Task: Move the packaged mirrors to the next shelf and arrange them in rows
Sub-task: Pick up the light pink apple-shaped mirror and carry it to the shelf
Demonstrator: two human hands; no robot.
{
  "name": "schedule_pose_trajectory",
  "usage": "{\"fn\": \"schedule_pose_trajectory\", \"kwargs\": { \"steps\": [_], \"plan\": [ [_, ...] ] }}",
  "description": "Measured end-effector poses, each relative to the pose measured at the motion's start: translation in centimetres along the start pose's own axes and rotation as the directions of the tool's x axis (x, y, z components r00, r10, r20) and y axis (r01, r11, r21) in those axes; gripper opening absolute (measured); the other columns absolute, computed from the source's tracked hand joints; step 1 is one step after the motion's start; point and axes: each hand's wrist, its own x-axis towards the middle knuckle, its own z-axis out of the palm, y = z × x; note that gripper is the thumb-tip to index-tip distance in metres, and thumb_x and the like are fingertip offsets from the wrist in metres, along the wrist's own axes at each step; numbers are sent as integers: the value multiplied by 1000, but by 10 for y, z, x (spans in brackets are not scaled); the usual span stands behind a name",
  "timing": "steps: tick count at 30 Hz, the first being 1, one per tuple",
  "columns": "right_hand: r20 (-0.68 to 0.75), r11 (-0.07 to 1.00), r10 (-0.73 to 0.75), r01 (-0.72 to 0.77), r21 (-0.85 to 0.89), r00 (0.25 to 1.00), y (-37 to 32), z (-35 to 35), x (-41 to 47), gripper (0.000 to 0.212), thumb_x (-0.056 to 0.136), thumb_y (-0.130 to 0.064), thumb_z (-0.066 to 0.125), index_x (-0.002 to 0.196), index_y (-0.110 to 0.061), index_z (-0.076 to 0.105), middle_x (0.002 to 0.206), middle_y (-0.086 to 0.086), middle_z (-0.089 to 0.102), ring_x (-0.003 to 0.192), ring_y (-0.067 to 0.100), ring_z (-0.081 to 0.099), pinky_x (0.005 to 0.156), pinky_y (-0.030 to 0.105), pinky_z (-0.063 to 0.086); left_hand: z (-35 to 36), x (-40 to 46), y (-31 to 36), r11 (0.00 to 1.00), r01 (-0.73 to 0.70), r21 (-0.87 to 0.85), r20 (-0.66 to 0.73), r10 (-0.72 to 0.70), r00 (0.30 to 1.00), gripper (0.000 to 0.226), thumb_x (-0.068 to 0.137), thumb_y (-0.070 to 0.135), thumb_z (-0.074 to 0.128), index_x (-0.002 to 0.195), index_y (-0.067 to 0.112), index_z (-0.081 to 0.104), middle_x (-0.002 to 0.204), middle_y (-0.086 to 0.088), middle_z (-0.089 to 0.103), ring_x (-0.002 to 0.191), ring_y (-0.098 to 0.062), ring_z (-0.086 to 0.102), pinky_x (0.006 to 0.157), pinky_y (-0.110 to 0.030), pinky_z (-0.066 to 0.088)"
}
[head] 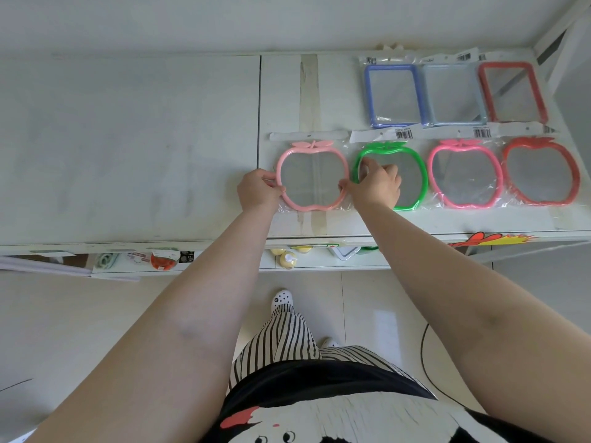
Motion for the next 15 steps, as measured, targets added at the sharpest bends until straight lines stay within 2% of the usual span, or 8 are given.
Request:
{"fn": "schedule_pose_trajectory", "kwargs": {
  "steps": [4,9,15],
  "plan": [
    [5,1000,1,-1,-11,1000,-1,0,0,44,72,-41,77,108,-24,59,118,8,47,114,31,45,99,38,39,0,0,-1,1000,-3,17,6,2,1000,28,76,8,73,103,12,68,98,-4,70,82,-18,62,72,-24,47],
    [5,1000,7,-7,-26,1000,-2,-2,-1,43,72,-40,77,107,-22,59,118,8,48,114,31,45,99,37,39,-1,-1,1,998,-10,55,-3,10,1000,37,77,12,73,112,13,62,106,-5,68,97,-21,64,81,-26,46],
    [-1,1000,0,0,-11,1000,-5,-6,-5,51,74,-40,77,118,-23,57,122,9,47,118,31,43,100,36,35,-3,5,0,993,-31,116,-15,33,999,42,77,18,72,117,17,60,121,-7,59,106,-24,62,87,-31,49]
  ]
}}
